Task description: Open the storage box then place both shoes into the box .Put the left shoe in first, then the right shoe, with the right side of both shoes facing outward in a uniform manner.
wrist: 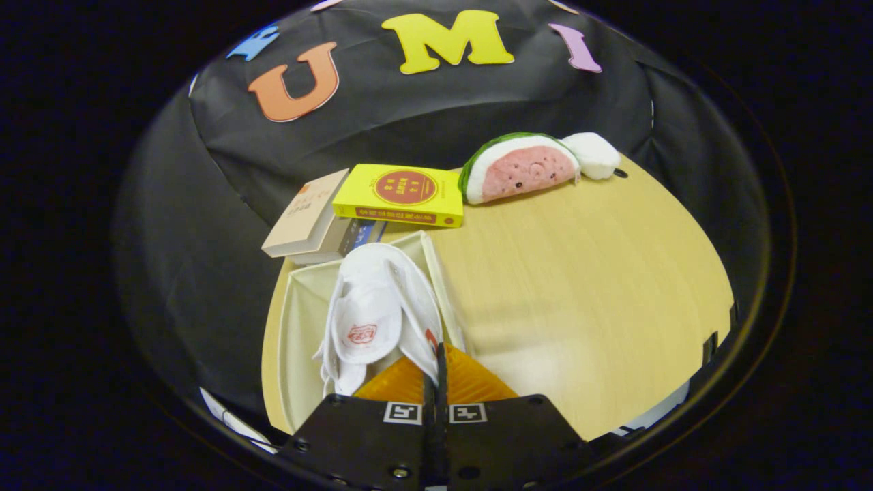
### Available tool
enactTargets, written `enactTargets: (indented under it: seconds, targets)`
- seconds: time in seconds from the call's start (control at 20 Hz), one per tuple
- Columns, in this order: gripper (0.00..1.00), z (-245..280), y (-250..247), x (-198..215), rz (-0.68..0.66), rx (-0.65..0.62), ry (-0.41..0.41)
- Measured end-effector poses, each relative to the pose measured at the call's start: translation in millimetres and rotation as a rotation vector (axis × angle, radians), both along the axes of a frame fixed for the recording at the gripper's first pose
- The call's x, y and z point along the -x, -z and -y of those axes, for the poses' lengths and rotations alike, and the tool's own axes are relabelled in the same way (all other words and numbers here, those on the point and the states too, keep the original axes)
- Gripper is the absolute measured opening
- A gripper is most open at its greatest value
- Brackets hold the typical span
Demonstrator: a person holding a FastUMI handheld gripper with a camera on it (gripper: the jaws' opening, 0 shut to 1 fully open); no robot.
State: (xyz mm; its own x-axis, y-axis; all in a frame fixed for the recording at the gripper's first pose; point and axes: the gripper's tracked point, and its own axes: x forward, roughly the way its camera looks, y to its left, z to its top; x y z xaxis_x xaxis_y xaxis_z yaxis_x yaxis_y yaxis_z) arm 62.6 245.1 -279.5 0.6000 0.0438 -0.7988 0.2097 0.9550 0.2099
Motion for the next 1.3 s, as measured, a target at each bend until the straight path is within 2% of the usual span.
enactTargets:
  seconds: [0.35, 0.45, 0.5, 0.55, 0.8, 1.1, 1.3]
  targets:
    - [0.00, -2.3, 9.9, 5.0, -0.011, -0.003, 0.017]
    - [0.10, -14.1, 8.8, 5.4, -0.012, -0.056, -0.008]
    - [0.23, -15.7, 6.5, 6.2, 0.001, -0.051, -0.024]
    - [0.29, -17.3, 3.3, 3.7, 0.018, -0.033, -0.044]
    - [0.93, -17.1, -24.8, -0.2, 0.124, 0.052, -0.137]
    - [0.96, 6.2, -69.9, 5.2, 0.267, 0.156, -0.192]
    - [0.97, 38.4, -107.5, 12.8, 0.365, 0.221, -0.196]
